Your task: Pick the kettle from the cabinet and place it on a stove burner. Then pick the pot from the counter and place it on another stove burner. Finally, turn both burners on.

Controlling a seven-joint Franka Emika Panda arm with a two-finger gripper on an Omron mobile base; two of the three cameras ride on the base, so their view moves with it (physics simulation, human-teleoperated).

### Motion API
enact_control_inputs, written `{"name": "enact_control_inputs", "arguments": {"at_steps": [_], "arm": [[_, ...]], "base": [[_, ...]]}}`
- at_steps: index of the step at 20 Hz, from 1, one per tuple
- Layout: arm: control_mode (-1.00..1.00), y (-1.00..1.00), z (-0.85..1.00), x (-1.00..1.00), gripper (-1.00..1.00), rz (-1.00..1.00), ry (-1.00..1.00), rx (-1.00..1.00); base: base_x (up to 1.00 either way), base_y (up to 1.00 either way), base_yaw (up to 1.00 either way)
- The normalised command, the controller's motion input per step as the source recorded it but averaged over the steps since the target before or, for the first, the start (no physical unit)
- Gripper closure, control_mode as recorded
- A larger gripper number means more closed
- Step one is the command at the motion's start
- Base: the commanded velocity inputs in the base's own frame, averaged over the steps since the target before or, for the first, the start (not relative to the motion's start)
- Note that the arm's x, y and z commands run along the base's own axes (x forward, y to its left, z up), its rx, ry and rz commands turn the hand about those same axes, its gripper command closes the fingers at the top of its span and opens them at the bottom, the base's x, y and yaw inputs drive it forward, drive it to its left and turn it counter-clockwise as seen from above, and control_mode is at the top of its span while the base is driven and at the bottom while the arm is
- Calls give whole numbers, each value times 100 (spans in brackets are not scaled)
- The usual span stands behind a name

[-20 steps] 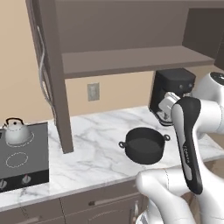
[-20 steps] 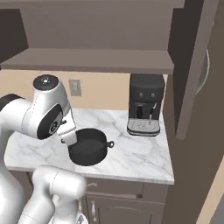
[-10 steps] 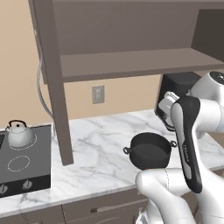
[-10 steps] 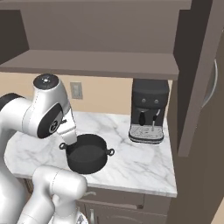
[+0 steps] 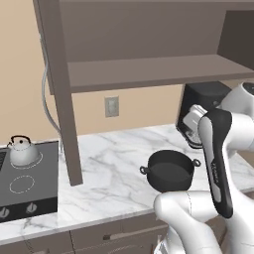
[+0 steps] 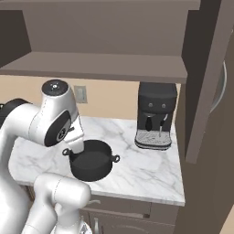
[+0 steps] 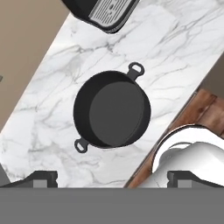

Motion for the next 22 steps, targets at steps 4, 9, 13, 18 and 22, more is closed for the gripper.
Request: {"name": "enact_control_inputs", "arguments": {"at_steps": [4, 9, 13, 18, 22], "arm": [[-100, -17, -13, 0, -100, 0, 3, 3], [-100, -10, -24, 0, -100, 0, 5, 0], [-100, -7, -41, 0, -100, 0, 4, 0], [-100, -7, -38, 0, -100, 0, 4, 0], [-100, -10, -15, -1, -100, 0, 2, 3]], "base": [[0, 0, 0], [0, 0, 0], [0, 0, 0], [0, 0, 0], [0, 0, 0]]}}
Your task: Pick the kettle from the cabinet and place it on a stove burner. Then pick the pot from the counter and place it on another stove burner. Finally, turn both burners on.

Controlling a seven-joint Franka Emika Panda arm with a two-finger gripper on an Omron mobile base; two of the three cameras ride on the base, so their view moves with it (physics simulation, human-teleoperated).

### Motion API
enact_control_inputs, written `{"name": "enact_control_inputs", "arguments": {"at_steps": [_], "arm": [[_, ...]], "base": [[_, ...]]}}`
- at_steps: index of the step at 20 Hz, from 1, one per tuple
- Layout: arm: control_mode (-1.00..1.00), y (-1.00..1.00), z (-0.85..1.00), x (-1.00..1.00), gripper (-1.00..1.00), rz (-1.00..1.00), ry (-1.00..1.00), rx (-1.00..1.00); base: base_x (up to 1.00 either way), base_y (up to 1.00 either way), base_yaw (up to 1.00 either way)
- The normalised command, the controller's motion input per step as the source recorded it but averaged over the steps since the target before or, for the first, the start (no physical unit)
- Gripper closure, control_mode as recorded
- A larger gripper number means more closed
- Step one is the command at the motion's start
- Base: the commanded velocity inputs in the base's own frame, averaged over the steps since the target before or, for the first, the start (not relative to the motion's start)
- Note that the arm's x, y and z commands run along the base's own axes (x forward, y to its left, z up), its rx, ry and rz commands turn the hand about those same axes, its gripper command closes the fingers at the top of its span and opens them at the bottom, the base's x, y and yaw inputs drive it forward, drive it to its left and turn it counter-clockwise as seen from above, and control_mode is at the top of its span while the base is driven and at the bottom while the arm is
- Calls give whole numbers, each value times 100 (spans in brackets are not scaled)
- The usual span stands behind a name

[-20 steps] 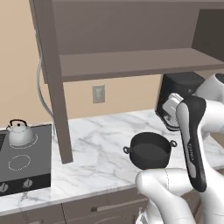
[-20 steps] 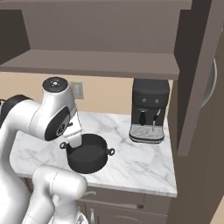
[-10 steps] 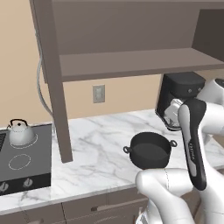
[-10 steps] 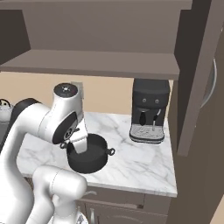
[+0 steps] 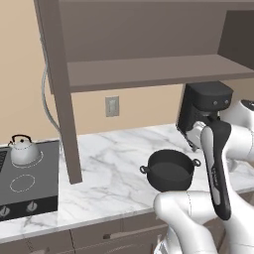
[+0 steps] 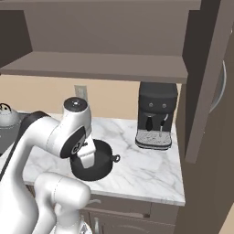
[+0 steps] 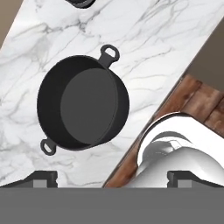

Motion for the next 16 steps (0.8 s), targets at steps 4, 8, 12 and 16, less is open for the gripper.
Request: {"name": "enact_control_inputs", "arguments": {"at_steps": [4, 8, 12, 16], "arm": [[-100, -6, -12, 0, -100, 0, 0, 1], [-100, -3, -27, 14, -100, 0, 0, 0], [-100, -2, -31, 19, -100, 0, 3, 0], [-100, -1, -25, 25, -100, 0, 5, 0]], "base": [[0, 0, 0], [0, 0, 0], [0, 0, 0], [0, 0, 0]]}}
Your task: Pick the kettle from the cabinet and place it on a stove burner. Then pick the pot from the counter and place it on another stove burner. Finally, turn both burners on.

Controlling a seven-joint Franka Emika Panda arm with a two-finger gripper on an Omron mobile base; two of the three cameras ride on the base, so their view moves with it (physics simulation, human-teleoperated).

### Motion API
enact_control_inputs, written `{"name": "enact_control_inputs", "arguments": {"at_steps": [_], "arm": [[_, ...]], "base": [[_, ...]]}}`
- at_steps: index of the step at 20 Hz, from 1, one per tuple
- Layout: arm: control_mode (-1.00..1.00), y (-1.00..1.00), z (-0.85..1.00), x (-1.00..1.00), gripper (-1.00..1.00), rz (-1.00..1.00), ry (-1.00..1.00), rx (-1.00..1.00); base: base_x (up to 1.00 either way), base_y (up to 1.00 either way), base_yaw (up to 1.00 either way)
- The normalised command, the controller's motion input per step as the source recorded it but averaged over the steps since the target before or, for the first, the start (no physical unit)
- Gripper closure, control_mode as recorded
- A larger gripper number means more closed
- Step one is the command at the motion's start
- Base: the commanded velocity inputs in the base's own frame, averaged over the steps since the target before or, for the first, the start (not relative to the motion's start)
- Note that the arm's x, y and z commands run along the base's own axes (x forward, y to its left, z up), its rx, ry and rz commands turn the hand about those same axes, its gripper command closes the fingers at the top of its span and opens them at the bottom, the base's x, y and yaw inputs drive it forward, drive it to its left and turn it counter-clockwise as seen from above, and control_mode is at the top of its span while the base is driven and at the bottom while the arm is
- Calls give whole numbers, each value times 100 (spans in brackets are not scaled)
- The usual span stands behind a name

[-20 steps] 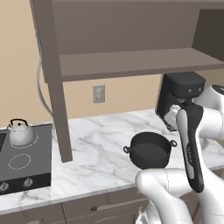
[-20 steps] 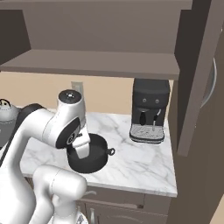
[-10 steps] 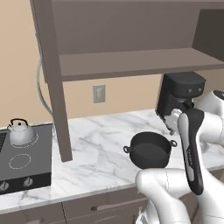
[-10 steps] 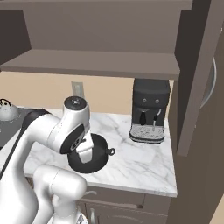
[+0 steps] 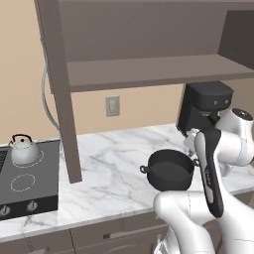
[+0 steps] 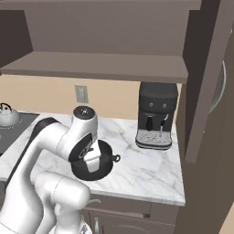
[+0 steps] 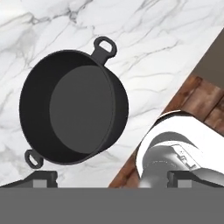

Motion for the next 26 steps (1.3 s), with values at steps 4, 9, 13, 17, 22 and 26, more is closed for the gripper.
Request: {"name": "enact_control_inputs", "arguments": {"at_steps": [4, 9, 13, 17, 22, 26], "arm": [[-100, 0, -27, 18, -100, 0, 3, 0], [-100, 0, -33, 13, -100, 0, 6, 0], [-100, -2, -33, 8, -100, 0, 6, 0], [-100, -1, -27, 15, -100, 0, 7, 0], [-100, -4, -21, 24, -100, 0, 7, 0], [-100, -4, -20, 26, -100, 0, 6, 0]], "base": [[0, 0, 0], [0, 0, 0], [0, 0, 0], [0, 0, 0], [0, 0, 0], [0, 0, 0]]}}
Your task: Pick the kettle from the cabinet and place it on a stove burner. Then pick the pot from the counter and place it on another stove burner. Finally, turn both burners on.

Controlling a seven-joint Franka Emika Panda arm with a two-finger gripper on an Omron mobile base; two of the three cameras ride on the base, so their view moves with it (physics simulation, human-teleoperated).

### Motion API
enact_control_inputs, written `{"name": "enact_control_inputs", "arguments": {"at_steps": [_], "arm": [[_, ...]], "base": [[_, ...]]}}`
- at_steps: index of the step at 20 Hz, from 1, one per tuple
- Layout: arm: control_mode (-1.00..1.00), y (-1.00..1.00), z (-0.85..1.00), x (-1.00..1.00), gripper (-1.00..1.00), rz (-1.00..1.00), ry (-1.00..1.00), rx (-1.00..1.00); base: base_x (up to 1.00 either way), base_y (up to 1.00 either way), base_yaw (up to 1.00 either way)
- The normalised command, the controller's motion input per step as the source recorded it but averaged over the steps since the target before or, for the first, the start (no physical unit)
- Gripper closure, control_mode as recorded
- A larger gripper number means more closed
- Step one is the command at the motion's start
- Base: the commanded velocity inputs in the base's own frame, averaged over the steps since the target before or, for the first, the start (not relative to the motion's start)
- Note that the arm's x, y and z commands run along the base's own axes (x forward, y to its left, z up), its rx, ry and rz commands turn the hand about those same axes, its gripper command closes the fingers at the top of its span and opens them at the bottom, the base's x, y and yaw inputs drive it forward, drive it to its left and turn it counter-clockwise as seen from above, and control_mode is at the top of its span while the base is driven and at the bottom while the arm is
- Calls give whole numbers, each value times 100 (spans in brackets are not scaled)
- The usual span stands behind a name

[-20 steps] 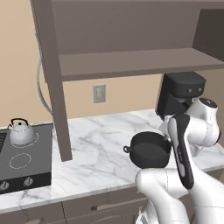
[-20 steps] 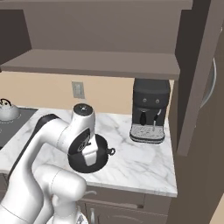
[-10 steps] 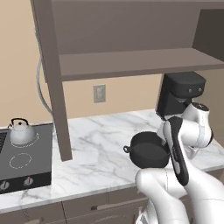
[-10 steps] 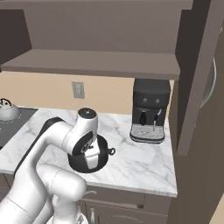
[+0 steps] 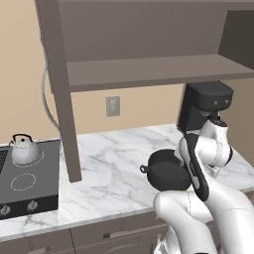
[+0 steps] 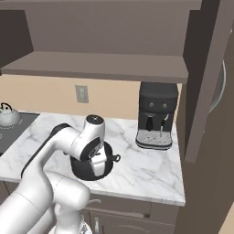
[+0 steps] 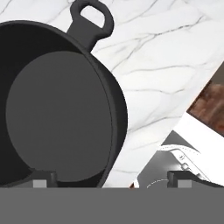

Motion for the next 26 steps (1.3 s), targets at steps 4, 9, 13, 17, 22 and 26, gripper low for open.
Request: {"name": "enact_control_inputs", "arguments": {"at_steps": [4, 9, 13, 17, 22, 26], "arm": [[-100, -3, -20, 23, -100, 0, 7, 0], [-100, -2, -27, 18, -100, 0, 5, 0], [-100, -7, -42, 10, -100, 0, 3, -2], [-100, 0, -35, 5, -100, 0, 8, 0], [-100, 1, -34, 14, 100, 0, 8, 0], [-100, 0, -20, 11, 100, 0, 4, 0]], "base": [[0, 0, 0], [0, 0, 0], [0, 0, 0], [0, 0, 0], [0, 0, 0], [0, 0, 0]]}}
